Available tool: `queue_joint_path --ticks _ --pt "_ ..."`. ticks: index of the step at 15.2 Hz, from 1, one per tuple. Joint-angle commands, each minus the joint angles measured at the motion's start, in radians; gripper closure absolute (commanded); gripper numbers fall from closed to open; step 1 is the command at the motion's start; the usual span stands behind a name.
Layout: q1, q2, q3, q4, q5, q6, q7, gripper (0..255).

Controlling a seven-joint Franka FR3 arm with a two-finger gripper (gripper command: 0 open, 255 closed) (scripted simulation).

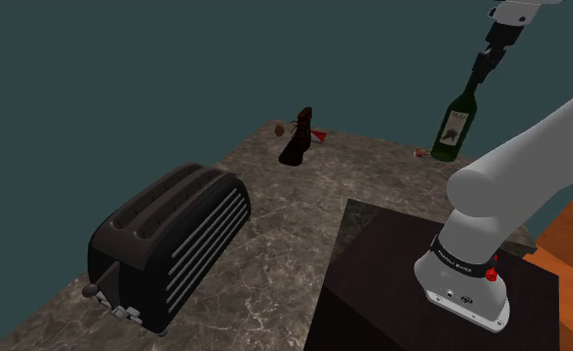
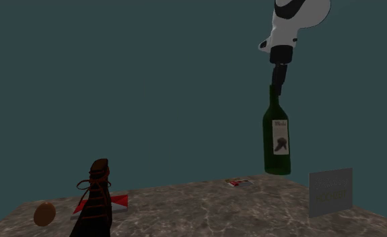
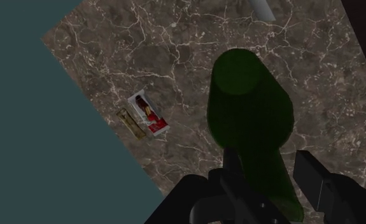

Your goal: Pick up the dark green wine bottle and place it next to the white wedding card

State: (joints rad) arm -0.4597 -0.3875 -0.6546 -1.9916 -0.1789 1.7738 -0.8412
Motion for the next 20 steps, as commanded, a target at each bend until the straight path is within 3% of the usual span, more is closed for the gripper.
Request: queue_joint_path --ticks 1,20 --pt "-0.002 -0.004 -0.003 -0.026 -0.004 0.024 0.000 255" --pt "-0.011 0.019 -0.052 -0.261 -0.017 0.280 -0.010 255"
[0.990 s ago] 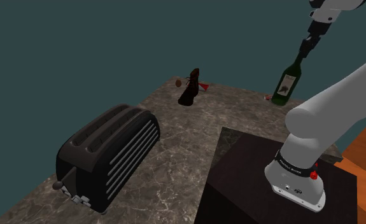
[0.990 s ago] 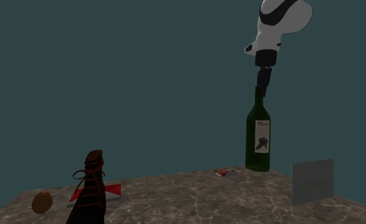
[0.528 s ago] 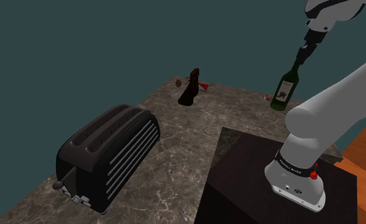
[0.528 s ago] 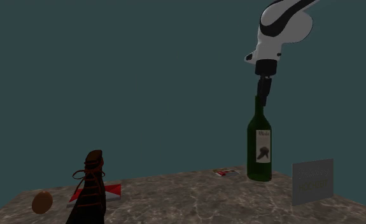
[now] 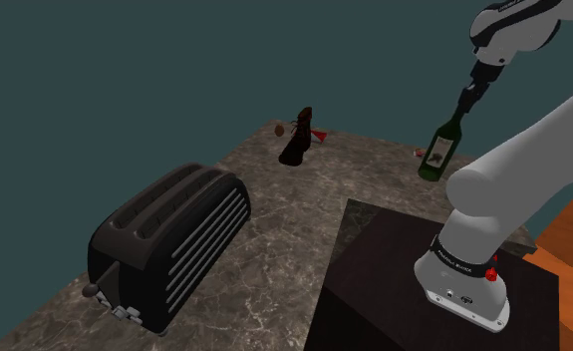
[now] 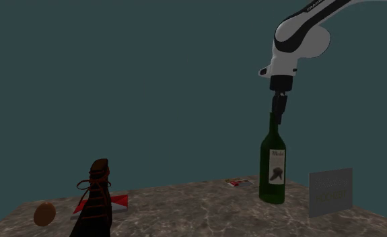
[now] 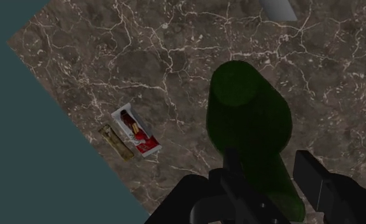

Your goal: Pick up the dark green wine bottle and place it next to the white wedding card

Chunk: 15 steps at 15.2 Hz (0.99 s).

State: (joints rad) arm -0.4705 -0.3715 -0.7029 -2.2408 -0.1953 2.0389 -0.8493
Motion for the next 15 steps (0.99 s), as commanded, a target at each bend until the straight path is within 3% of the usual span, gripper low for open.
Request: queue_joint_path --ticks 1,10,11,15 --pt "0.000 0.007 -0.008 -0.022 0.000 0.029 -0.004 255" --pt "0.001 0.013 -0.013 -0.037 0.002 0.051 -0.006 255" --pt "0.001 0.013 -0.013 -0.037 0.002 0.051 -0.007 0" --pt "0.001 0.013 -0.014 -0.037 0.002 0.051 -0.007 0"
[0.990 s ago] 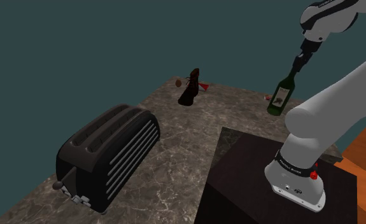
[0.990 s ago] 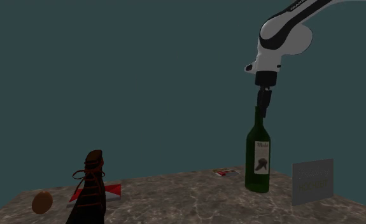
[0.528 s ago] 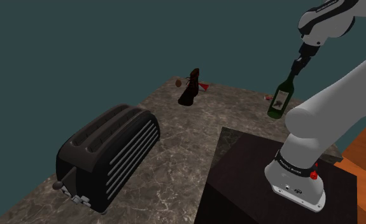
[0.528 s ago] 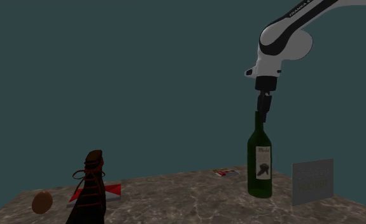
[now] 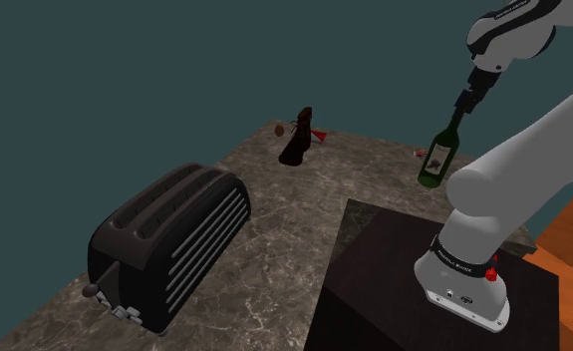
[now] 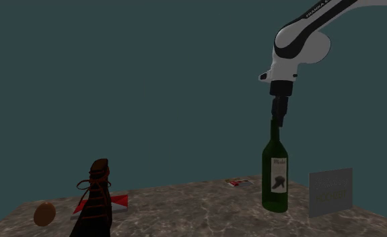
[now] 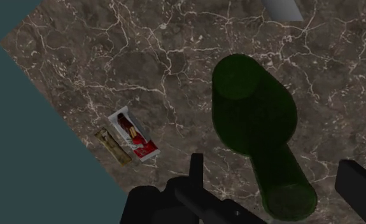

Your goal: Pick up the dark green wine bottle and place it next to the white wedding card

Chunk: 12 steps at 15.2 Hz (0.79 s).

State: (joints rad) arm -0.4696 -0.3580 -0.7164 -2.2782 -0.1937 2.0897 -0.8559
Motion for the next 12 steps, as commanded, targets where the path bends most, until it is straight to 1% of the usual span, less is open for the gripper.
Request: queue_joint_path --ticks 1,5,12 --pt "0.000 0.000 0.000 0.000 0.000 0.000 0.000 0" --pt "-0.009 -0.047 0.035 0.090 -0.011 -0.133 0.013 0" --pt "-0.009 -0.047 0.035 0.090 -0.011 -0.133 0.013 0"
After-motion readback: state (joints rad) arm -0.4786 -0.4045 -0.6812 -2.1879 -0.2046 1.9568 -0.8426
